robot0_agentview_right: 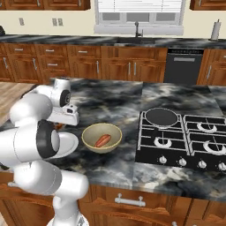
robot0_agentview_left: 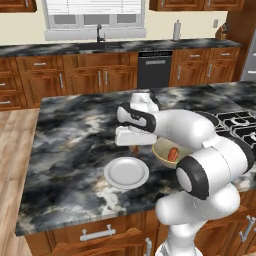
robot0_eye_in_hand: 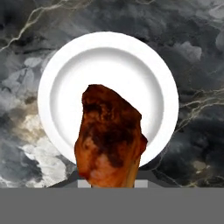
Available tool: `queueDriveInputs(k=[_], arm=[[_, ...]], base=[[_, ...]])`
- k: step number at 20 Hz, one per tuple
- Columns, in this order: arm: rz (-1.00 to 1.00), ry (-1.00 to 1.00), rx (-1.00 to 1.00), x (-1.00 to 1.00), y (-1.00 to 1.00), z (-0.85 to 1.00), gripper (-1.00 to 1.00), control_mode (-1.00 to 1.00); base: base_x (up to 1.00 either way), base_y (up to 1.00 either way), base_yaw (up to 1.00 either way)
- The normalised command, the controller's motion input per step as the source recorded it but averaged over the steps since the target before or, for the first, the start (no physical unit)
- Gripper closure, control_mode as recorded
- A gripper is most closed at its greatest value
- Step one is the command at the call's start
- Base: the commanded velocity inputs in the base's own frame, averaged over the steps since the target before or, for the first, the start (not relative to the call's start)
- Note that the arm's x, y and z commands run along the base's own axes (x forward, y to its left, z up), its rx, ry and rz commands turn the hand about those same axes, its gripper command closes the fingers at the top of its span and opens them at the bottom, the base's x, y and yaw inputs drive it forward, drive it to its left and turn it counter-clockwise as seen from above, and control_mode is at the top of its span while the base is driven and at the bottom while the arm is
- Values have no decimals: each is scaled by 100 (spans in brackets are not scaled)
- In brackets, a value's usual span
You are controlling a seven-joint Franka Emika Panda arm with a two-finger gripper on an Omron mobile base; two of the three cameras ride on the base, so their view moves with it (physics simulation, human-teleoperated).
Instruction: Place the chicken drumstick on the plate and place the sweet potato on the same plate.
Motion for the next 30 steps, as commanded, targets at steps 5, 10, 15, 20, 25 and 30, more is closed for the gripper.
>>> queueDriveInputs(k=[5, 10, 15, 20, 25, 30], arm=[[21, -9, -13, -44, 35, -11, 100, -100], [9, -13, -3, -33, 2, -60, 100, -100], [1, -5, 1, 5, 0, -61, 100, -100], [0, 11, 3, 25, 0, -7, 100, -100], [0, 6, 0, 50, 0, -16, 100, -100], [0, 1, -1, 45, 5, -18, 100, -100]], base=[[0, 0, 0], [0, 0, 0], [0, 0, 0], [0, 0, 0], [0, 0, 0], [0, 0, 0]])
